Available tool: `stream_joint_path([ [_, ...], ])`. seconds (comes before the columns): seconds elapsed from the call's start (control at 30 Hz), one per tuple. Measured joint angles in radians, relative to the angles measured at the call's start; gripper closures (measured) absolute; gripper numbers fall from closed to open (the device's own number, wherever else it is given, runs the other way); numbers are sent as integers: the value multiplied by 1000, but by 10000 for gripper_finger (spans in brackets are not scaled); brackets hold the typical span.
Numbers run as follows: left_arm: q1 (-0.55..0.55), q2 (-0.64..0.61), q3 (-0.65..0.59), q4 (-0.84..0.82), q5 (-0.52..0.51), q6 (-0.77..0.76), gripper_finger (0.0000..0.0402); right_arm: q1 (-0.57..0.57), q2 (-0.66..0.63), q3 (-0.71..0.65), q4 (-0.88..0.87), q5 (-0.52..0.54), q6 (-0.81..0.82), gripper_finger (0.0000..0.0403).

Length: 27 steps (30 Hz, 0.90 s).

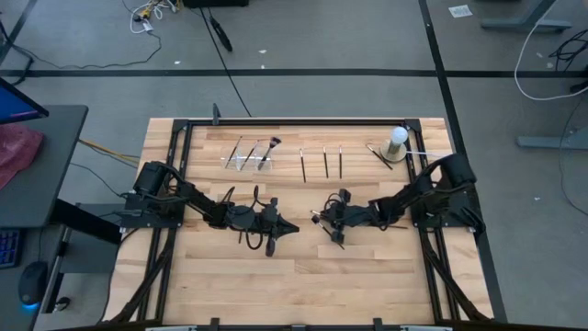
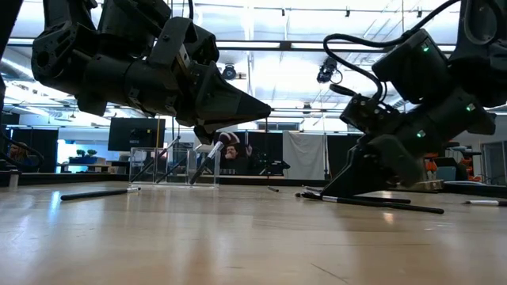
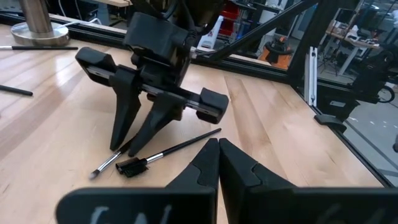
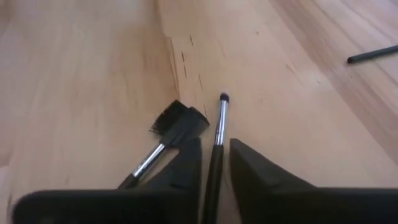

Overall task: Put items in baskets/containers
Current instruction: Put the eyeshadow brush into the transparent organizer

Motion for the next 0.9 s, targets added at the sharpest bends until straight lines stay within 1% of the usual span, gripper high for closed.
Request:
stream_joint_path([
  [0.1, 0, 0, 0, 0, 0, 0, 392, -7, 16, 2, 3, 6, 11, 373],
  [0.17, 0, 0, 0, 0, 0, 0, 392, -9, 16, -1, 7, 5, 18, 390],
  [0.37, 0, 0, 0, 0, 1, 0, 392, -10, 20, -12, 42, 12, 15, 393],
  [0.5, 0, 0, 0, 2, 10, 28, 392, -15, 8, -23, 99, 13, -30, 395],
  [0.63, -3, -6, 0, 6, 25, 80, 391, -20, -7, -29, 148, 99, -50, 399],
  [0.67, -8, -13, 0, 7, 27, 105, 390, -20, -7, -29, 175, 105, -50, 400],
  [0.77, -30, -47, 0, 18, 5, 188, 373, -17, -12, -24, 287, 102, -51, 401],
  [0.9, -56, -85, 1, -2, -50, 258, 329, -6, -12, -24, 471, 103, -86, 401],
])
